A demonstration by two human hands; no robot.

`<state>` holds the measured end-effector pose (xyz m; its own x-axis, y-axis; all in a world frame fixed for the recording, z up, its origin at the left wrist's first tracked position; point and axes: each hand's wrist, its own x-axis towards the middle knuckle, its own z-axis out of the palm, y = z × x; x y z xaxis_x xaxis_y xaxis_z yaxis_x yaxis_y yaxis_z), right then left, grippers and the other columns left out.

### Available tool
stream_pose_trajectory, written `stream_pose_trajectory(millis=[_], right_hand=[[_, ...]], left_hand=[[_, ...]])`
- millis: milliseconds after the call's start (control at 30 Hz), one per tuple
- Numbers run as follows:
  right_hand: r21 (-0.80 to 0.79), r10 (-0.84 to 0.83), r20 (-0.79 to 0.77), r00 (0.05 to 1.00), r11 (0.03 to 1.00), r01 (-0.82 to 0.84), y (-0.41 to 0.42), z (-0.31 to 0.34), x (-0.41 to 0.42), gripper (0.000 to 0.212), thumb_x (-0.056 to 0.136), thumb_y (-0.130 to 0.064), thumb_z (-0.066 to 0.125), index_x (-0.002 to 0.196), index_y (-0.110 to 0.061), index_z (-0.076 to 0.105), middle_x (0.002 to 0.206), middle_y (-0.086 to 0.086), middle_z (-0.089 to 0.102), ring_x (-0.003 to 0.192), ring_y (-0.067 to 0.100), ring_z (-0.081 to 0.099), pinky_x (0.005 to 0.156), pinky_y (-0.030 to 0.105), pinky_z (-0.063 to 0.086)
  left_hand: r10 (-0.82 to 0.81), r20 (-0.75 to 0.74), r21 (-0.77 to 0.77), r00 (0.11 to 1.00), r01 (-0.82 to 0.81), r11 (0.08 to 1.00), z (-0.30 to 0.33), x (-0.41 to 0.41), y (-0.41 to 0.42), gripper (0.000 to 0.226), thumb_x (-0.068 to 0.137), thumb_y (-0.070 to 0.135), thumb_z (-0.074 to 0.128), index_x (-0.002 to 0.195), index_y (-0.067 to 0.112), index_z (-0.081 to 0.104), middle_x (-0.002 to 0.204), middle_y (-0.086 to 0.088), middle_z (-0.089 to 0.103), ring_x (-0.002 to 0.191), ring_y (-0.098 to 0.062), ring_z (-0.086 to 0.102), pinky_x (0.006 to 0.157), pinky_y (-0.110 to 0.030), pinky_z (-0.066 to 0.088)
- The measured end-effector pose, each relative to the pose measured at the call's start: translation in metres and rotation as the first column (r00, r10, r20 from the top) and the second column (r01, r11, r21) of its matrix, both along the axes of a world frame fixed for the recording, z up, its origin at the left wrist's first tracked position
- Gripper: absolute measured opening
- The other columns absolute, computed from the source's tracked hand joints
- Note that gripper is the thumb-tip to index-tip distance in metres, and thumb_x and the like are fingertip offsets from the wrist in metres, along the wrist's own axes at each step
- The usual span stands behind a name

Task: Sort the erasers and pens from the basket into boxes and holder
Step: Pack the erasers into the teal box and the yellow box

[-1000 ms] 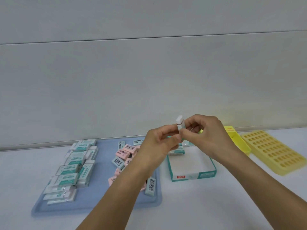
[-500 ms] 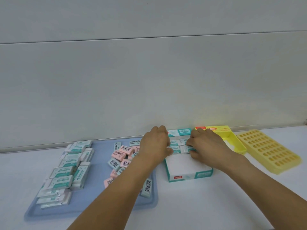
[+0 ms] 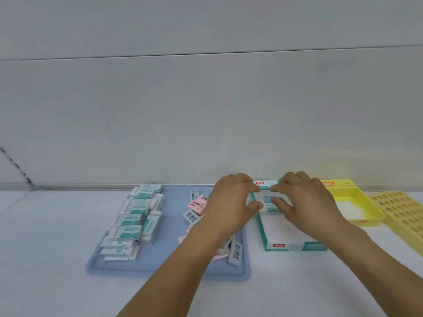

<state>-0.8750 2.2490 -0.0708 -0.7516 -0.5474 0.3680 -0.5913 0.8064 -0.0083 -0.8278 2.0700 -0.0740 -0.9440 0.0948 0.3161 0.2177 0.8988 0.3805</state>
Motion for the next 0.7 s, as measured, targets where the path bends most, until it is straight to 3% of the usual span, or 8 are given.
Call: stream_pose_trajectory(millis=[67, 167, 233, 333, 400, 533, 600, 700], right_hand=[[-0.172, 0.123, 0.042, 0.991, 0.978, -0.114, -0.024, 0.008, 0.009, 0.018, 0.085, -0.029, 0.069, 0.102, -0.024, 0.074, 0.096, -0.002, 0.065, 0.091, 0.024, 0.058, 0.072, 0.036, 0.042], [-0.276, 0.320, 0.186, 0.929, 0.925, -0.263, -0.071, 0.018, 0.027, 0.017, 0.090, -0.031, 0.065, 0.105, -0.028, 0.072, 0.100, -0.009, 0.063, 0.097, 0.015, 0.053, 0.082, 0.034, 0.040], [-0.282, 0.408, 0.245, 0.879, 0.898, -0.338, -0.106, 0.021, 0.041, 0.016, 0.091, -0.037, 0.061, 0.104, -0.032, 0.070, 0.096, -0.014, 0.060, 0.096, 0.010, 0.052, 0.082, 0.032, 0.040], [-0.182, 0.333, 0.372, 0.866, 0.941, -0.284, -0.159, 0.018, 0.059, 0.031, 0.093, -0.046, 0.054, 0.085, -0.021, 0.069, 0.082, -0.008, 0.062, 0.084, 0.015, 0.058, 0.070, 0.031, 0.044], [-0.108, 0.248, 0.425, 0.871, 0.969, -0.223, -0.188, 0.015, 0.067, 0.044, 0.093, -0.052, 0.050, 0.080, -0.012, 0.062, 0.082, 0.001, 0.063, 0.082, 0.022, 0.058, 0.067, 0.033, 0.042], [-0.115, 0.204, 0.623, 0.755, 0.979, -0.170, -0.218, 0.013, 0.077, 0.036, 0.092, -0.051, 0.054, 0.072, -0.024, 0.043, 0.080, -0.004, 0.053, 0.074, 0.018, 0.054, 0.060, 0.029, 0.037], [-0.180, 0.204, 0.741, 0.640, 0.978, -0.104, -0.223, 0.013, 0.079, 0.034, 0.089, -0.049, 0.061, 0.067, -0.024, 0.050, 0.067, -0.007, 0.058, 0.055, 0.012, 0.055, 0.049, 0.023, 0.040], [-0.220, 0.178, 0.814, 0.553, 0.975, 0.009, -0.224, 0.010, 0.077, 0.032, 0.086, -0.045, 0.067, 0.076, -0.015, 0.064, 0.056, -0.004, 0.061, 0.037, 0.009, 0.049, 0.042, 0.018, 0.038]], left_hand=[[0.087, -0.108, 0.096, 0.990, -0.076, 0.992, 0.008, 0.036, -0.031, 0.033, 0.086, 0.037, 0.065, 0.115, 0.022, 0.069, 0.122, 0.004, 0.061, 0.114, -0.016, 0.053, 0.098, -0.024, 0.033], [0.294, -0.099, 0.163, 0.951, -0.276, 0.947, 0.011, 0.091, -0.094, 0.023, 0.088, 0.032, 0.069, 0.110, 0.026, 0.070, 0.114, 0.012, 0.062, 0.109, -0.005, 0.050, 0.089, -0.015, 0.031], [0.445, -0.050, 0.153, 0.894, -0.433, 0.888, 0.011, 0.117, -0.137, 0.022, 0.088, 0.031, 0.067, 0.110, 0.029, 0.069, 0.113, 0.011, 0.063, 0.107, -0.009, 0.052, 0.085, -0.016, 0.032], [0.606, 0.159, 0.031, 0.780, -0.617, 0.786, 0.012, 0.137, -0.178, 0.033, 0.091, 0.045, 0.058, 0.121, 0.031, 0.062, 0.116, 0.009, 0.060, 0.100, -0.011, 0.055, 0.079, -0.025, 0.038], [0.610, 0.286, -0.038, 0.739, -0.628, 0.777, 0.010, 0.141, -0.188, 0.045, 0.089, 0.056, 0.055, 0.126, 0.030, 0.056, 0.114, 0.010, 0.058, 0.094, -0.009, 0.057, 0.074, -0.025, 0.040], [0.516, 0.407, 0.101, 0.754, -0.599, 0.795, 0.001, 0.137, -0.195, 0.058, 0.078, 0.062, 0.066, 0.125, 0.030, 0.057, 0.111, 0.009, 0.061, 0.089, -0.010, 0.061, 0.078, -0.029, 0.051], [0.503, 0.422, 0.161, 0.754, -0.608, 0.777, 0.000, 0.136, -0.198, 0.058, 0.076, 0.059, 0.071, 0.124, 0.029, 0.058, 0.110, 0.008, 0.062, 0.089, -0.010, 0.062, 0.077, -0.028, 0.052], [0.495, 0.420, 0.211, 0.760, -0.612, 0.762, 0.002, 0.136, -0.202, 0.049, 0.076, 0.053, 0.074, 0.115, 0.026, 0.062, 0.102, 0.008, 0.063, 0.086, -0.008, 0.063, 0.068, -0.021, 0.049]])
